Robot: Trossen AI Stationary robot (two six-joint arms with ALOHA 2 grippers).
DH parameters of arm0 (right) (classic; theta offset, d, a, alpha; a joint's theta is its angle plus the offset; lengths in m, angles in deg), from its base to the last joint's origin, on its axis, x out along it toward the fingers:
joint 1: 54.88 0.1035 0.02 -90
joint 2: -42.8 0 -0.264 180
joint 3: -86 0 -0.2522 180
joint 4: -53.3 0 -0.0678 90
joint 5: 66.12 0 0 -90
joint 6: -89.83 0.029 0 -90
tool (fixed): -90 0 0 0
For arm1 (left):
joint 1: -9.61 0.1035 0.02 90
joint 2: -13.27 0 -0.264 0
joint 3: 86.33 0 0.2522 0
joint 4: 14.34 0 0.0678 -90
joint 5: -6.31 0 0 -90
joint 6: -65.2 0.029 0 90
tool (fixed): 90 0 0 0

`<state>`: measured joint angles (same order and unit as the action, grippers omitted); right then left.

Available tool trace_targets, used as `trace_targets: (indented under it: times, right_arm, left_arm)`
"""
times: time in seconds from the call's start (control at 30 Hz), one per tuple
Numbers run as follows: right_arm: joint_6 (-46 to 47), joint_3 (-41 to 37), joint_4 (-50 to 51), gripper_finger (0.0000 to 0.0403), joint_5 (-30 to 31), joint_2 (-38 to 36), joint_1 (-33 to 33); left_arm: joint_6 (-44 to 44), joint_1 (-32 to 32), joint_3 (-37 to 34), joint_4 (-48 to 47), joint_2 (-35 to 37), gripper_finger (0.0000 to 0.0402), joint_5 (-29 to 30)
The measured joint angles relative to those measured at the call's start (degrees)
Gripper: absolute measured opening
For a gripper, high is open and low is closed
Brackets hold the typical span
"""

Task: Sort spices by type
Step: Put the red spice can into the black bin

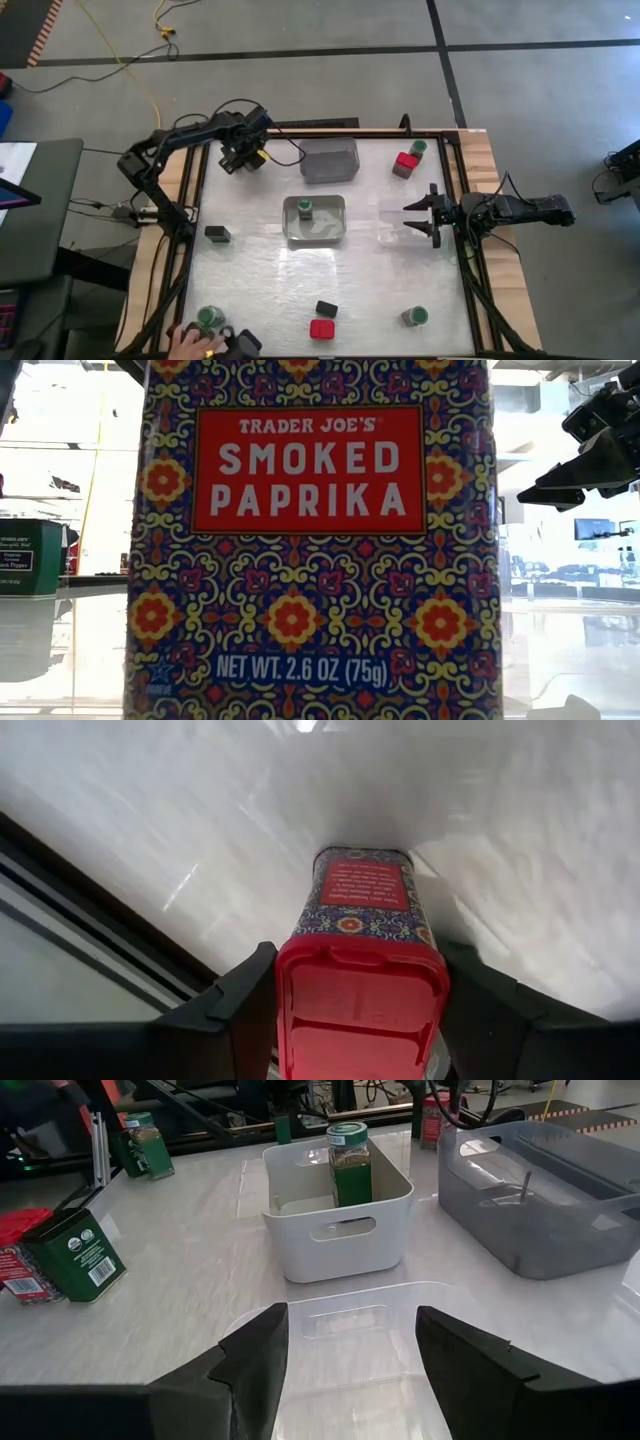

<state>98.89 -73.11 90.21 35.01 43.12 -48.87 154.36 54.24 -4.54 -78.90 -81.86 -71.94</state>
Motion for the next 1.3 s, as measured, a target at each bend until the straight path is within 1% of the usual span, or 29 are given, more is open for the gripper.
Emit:
trace_targets:
  times: [0.2, 0.4, 0.53, 0.63, 0.77, 0.87, 0.97, 1.1, 1.23, 1.3]
  right_arm:
    - [-0.02, 0.00, 0.00, 0.0249, 0.00, 0.00, -0.01]
    - [-0.01, -0.01, 0.00, 0.0249, 0.00, 0.00, 0.00]
    - [-0.01, -0.01, 0.00, 0.0249, 0.00, 0.01, -0.01]
    - [-0.02, -0.01, 0.00, 0.0249, 0.01, 0.00, 0.00]
    - [-0.02, -0.01, 0.00, 0.0249, 0.00, 0.00, -0.01]
    - [-0.02, -0.01, 0.00, 0.0249, 0.00, 0.00, 0.00]
    - [-0.02, -0.01, 0.00, 0.0249, 0.01, 0.01, -0.01]
    - [-0.01, -0.01, 0.00, 0.0249, 0.01, 0.01, -0.01]
    - [-0.01, 0.01, 0.00, 0.0249, 0.02, 0.02, 0.00]
    - [-0.02, 0.01, 0.00, 0.0249, 0.00, 0.02, -0.01]
  left_arm:
    - [-6.85, -2.15, 2.51, -3.77, 1.09, 0.0216, 0.85]
    - [-8.81, -3.81, 3.81, -4.44, 6.63, 0.0216, 3.03]
    - [-15.00, -5.99, 5.52, -3.92, 9.57, 0.0216, 3.23]
    - [-21.37, -8.69, 7.87, -1.78, 10.10, 0.0216, 5.01]
    - [-28.57, -12.56, 12.76, 0.48, 9.75, 0.0217, 5.01]
    - [-33.52, -15.09, 15.50, 6.30, 9.65, 0.0217, 4.80]
    - [-37.01, -16.65, 17.19, 12.64, 9.66, 0.0217, 1.83]
    - [-43.11, -17.31, 21.14, 16.67, 6.48, 0.0217, -4.27]
    - [-43.80, -17.33, 27.46, 14.16, -0.77, 0.0217, -4.89]
    - [-45.26, -17.37, 31.78, 11.14, -5.03, 0.0217, -5.08]
